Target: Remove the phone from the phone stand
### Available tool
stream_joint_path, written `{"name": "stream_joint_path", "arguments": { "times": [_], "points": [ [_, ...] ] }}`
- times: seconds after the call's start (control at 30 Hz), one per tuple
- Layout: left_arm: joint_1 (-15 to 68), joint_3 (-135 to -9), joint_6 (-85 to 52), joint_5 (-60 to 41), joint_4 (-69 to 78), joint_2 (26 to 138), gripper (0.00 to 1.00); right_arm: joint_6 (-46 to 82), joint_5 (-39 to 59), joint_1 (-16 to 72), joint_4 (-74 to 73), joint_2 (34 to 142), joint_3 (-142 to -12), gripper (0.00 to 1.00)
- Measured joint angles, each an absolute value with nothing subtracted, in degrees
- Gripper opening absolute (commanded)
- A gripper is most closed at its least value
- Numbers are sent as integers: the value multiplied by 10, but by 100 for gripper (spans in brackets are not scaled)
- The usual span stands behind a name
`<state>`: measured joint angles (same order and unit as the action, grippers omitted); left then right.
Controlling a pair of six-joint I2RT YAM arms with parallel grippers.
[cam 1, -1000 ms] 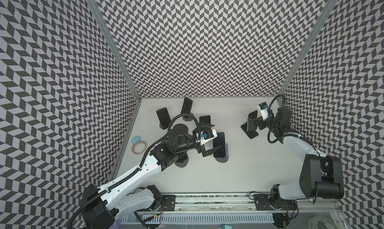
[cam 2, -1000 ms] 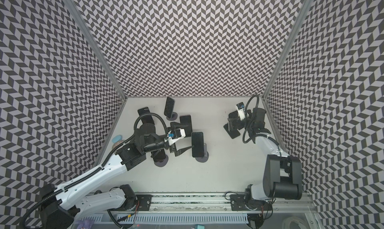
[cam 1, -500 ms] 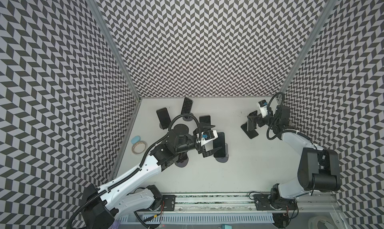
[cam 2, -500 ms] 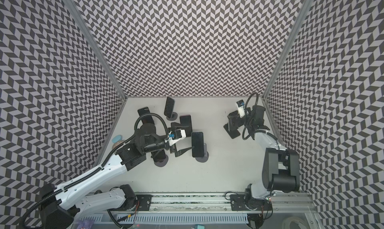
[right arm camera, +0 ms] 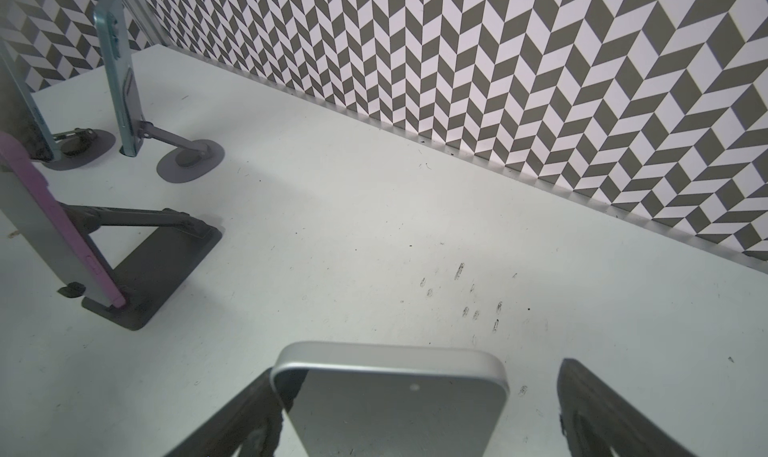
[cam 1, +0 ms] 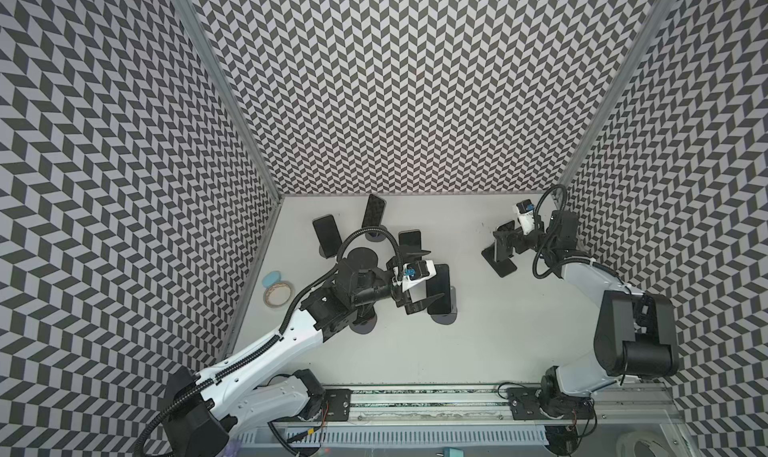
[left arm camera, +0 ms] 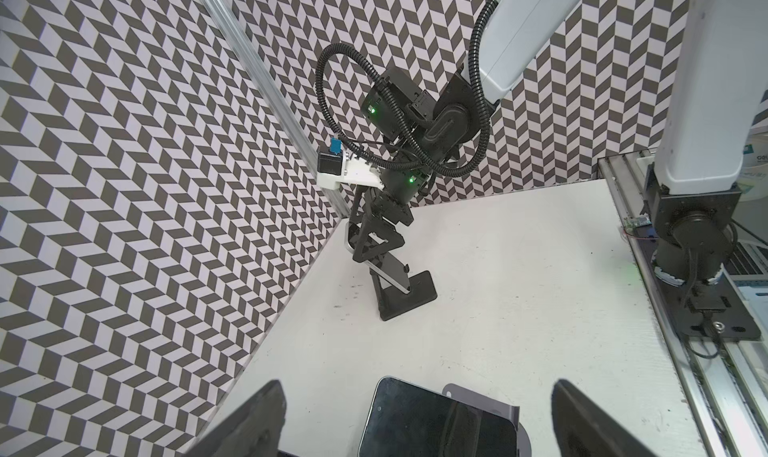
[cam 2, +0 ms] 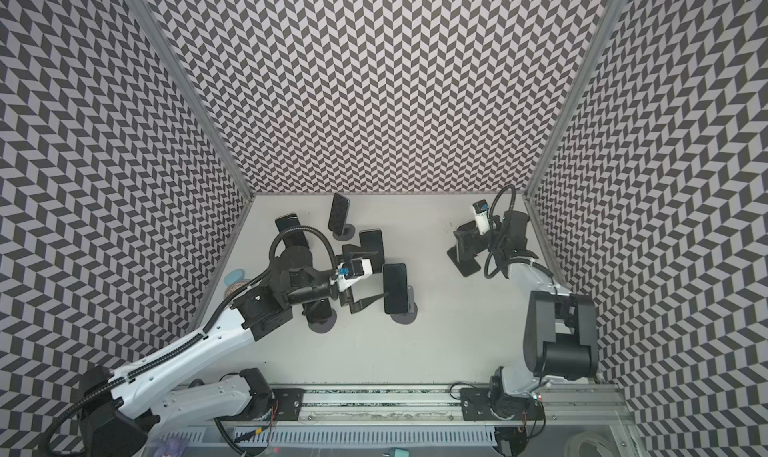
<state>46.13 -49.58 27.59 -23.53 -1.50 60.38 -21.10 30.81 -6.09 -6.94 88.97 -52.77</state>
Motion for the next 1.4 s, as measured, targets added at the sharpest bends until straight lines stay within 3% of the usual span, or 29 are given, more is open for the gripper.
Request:
{"name": "stream_joint_path", "arguments": {
  "times": [0.77,1.4],
  "points": [
    [464,-496,276,-235,-18,604,100,-201,309,-61,-82,908,-528,100],
    [465,-496,276,-234,-18,604,100,-211,315,-57,-77,913,-528,88]
  ]
}}
